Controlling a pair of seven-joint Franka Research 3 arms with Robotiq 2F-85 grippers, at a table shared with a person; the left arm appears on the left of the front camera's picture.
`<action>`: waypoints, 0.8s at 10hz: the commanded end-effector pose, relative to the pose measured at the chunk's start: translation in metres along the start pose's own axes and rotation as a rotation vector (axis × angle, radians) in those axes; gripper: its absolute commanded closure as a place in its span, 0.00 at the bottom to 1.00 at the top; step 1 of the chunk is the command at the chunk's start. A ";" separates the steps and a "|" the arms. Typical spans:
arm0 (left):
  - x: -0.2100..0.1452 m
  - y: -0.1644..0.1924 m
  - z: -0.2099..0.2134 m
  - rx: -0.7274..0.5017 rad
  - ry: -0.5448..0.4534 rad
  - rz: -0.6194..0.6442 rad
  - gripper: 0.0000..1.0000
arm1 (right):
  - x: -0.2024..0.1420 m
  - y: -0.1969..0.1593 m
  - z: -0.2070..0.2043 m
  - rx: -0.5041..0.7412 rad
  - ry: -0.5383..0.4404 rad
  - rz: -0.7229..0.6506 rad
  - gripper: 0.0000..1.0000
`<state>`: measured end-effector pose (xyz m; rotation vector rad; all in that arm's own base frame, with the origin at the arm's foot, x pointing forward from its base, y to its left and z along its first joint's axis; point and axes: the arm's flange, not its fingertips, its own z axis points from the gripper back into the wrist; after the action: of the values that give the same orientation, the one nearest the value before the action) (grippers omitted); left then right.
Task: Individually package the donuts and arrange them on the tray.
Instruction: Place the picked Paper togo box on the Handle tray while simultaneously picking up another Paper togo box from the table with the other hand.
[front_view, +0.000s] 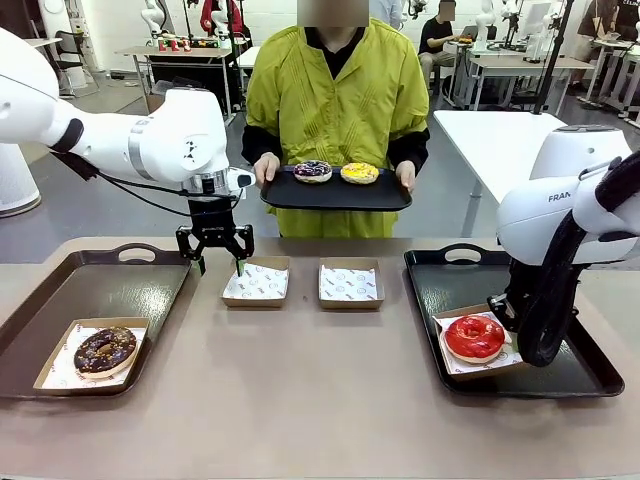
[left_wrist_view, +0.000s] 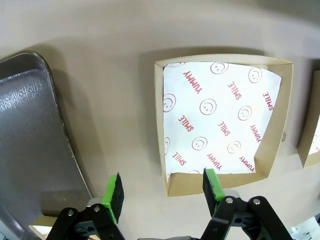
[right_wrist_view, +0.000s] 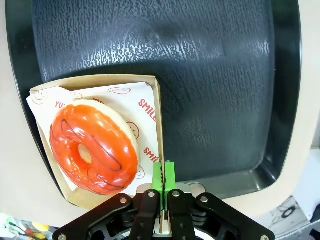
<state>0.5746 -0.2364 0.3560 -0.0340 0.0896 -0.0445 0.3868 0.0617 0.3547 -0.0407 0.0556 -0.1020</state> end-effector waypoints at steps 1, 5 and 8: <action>0.003 0.000 -0.011 0.023 -0.041 0.026 0.17 | 0.000 -0.002 -0.005 -0.014 -0.013 -0.012 0.98; 0.006 -0.001 -0.025 0.020 -0.105 0.075 0.17 | 0.001 -0.002 -0.006 0.001 -0.016 -0.002 0.98; 0.010 -0.002 -0.027 0.030 -0.120 0.094 0.76 | 0.000 -0.004 -0.007 0.021 -0.017 0.042 0.38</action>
<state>0.5824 -0.2363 0.3307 -0.0437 0.0042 0.0225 0.3886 0.0604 0.3532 -0.0365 0.0510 -0.0903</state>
